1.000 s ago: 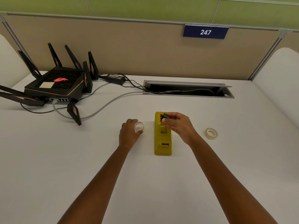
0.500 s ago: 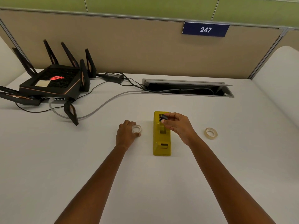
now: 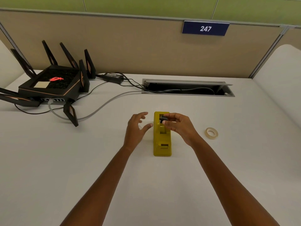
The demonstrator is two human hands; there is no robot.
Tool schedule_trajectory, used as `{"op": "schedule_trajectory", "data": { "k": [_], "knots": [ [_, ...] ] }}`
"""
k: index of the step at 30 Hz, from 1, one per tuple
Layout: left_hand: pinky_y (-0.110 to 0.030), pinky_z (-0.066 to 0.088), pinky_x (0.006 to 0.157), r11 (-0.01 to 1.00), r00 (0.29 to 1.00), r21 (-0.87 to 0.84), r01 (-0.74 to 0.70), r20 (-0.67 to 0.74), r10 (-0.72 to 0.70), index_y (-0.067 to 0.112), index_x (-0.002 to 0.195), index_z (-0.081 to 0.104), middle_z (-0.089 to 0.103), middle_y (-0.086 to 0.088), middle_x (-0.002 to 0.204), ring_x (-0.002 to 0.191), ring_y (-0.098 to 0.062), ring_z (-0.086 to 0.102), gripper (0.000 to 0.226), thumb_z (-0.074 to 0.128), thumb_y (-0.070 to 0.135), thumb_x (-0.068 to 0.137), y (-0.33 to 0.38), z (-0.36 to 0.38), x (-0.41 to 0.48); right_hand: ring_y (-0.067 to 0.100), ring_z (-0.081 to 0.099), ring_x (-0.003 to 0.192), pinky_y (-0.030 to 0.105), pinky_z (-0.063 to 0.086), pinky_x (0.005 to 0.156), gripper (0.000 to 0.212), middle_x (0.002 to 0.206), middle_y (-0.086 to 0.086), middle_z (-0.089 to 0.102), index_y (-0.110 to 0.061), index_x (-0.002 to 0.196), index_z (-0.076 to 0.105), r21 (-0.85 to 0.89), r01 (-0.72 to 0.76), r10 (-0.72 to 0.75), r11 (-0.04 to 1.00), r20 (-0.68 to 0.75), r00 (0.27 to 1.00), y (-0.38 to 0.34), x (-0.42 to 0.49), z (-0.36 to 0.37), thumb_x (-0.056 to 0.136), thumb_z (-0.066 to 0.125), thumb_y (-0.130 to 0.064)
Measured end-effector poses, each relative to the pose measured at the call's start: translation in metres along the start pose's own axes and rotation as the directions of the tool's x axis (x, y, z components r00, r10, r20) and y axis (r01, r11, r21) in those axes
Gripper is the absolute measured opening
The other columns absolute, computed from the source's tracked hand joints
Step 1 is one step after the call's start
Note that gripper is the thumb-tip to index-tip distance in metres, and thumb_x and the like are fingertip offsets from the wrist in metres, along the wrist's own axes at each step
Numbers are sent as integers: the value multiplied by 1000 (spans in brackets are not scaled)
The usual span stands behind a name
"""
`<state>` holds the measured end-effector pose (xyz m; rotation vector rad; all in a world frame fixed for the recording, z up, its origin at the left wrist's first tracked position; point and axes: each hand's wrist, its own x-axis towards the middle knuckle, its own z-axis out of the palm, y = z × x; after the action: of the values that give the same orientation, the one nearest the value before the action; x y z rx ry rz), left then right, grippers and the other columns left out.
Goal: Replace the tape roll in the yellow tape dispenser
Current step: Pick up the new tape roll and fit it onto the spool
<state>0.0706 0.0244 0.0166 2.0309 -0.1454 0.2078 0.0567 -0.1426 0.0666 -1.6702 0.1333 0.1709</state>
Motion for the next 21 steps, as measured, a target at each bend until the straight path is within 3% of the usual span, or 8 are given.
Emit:
{"op": "schedule_trajectory", "data": {
  "k": [4,10,13,17,21],
  "knots": [
    [-3,40,67,996,986,-69,-49,153,59,16,123,50,56,-4,113,92,-12,51,46,67,17,80,17,8,-2,22,59,100,24,51,79,32,105,11,62,-4,114,59,-39,29,-28,999,26,999,-2,-4,-2,82,64,-4],
    [-5,43,65,993,984,-101,-58,163,74,9,117,55,64,-12,111,87,-16,57,37,64,14,81,25,19,-8,21,62,88,22,52,76,23,99,11,64,-13,101,57,-61,29,-24,998,73,997,-5,-12,-9,81,66,-4],
    [-6,44,63,985,981,-165,-60,173,89,14,113,55,62,1,99,78,-5,58,34,65,14,81,30,20,-13,16,63,82,24,52,77,20,96,12,64,-15,95,58,-55,31,-27,998,84,996,-4,-15,-14,81,66,-5],
    [-4,44,63,982,982,-181,-55,168,86,11,112,55,59,2,97,76,-3,55,31,63,16,82,34,25,-17,9,64,79,12,54,64,20,92,7,65,-13,99,58,-78,37,-30,996,96,995,-3,-19,-20,82,65,-7],
    [-4,43,63,985,985,-165,-47,155,73,10,111,56,59,1,98,76,-5,54,29,61,19,84,37,32,-19,16,63,80,18,52,70,18,94,11,64,-12,103,59,-96,22,-14,995,78,997,1,-23,-33,86,61,-8]
  ]
}}
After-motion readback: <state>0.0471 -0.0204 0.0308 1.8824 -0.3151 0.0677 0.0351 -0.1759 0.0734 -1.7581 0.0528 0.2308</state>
